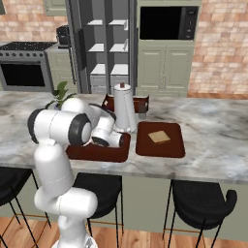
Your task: Take the cupcakes from the fridge and place them on the empty tray on the dining counter.
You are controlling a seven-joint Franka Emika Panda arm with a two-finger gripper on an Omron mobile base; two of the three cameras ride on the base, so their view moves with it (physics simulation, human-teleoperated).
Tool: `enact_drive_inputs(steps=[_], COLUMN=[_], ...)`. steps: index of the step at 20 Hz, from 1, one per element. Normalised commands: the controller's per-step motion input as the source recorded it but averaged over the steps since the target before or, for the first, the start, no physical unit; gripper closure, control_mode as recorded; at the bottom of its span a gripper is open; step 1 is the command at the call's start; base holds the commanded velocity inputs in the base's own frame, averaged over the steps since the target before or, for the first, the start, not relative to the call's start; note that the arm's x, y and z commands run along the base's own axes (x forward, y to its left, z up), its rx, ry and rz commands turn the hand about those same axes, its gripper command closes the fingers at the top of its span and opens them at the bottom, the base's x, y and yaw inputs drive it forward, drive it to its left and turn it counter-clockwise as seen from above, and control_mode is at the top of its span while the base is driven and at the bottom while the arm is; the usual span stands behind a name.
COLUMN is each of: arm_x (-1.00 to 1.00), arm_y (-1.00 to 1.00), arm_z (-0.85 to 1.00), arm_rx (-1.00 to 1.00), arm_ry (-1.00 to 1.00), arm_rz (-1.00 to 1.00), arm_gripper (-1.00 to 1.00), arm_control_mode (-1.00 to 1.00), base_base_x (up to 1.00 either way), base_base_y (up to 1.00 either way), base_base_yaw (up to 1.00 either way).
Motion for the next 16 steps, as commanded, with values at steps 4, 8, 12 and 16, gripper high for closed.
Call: enact_drive_inputs(steps=[4, 8, 12, 16], arm_x=[0.27, 0.17, 0.25, 0.33], arm_y=[0.00, 0.00, 0.00, 0.00], arm_z=[-0.19, -0.25, -0.34, -0.34], arm_rx=[0.00, 0.00, 0.00, 0.00], arm_ry=[0.00, 0.00, 0.00, 0.00], arm_rz=[0.00, 0.00, 0.00, 0.00], arm_gripper=[1.00, 1.00, 1.00, 1.00], arm_control_mode=[-1.00, -1.00, -1.00, -1.00], base_base_x=[0.00, 0.00, 0.00, 0.00], base_base_y=[0.00, 0.00, 0.00, 0.00], base_base_yaw=[0.00, 0.00, 0.00, 0.00])
